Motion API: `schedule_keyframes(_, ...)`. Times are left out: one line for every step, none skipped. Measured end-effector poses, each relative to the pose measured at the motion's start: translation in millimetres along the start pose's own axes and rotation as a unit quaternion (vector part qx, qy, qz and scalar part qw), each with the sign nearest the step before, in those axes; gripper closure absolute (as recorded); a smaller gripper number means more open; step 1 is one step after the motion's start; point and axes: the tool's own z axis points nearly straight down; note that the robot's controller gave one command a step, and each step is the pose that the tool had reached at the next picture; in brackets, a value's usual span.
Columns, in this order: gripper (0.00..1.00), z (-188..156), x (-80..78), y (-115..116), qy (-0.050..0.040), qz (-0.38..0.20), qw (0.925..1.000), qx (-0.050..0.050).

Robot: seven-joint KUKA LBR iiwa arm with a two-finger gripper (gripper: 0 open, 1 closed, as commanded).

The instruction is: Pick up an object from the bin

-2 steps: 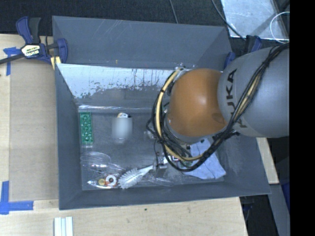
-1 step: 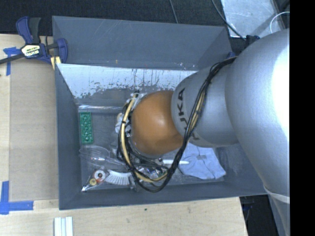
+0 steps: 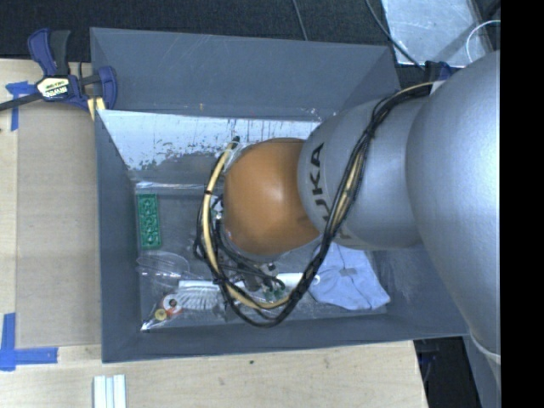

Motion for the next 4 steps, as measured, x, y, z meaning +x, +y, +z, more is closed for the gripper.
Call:
schedule_keyframes(0.0,44,4.5,-16,0.0026,-0.06,0.9982,-0.001)
schedule_keyframes(0.0,47,-8.2,-51,-0.0016,-0.062,0.9981,0.0)
schedule_keyframes(1.0,46,-0.4,-58,0.0018,0.297,0.955,-0.002)
schedule_keyframes(1.0,46,-0.4,-58,0.0017,0.296,0.955,-0.002)
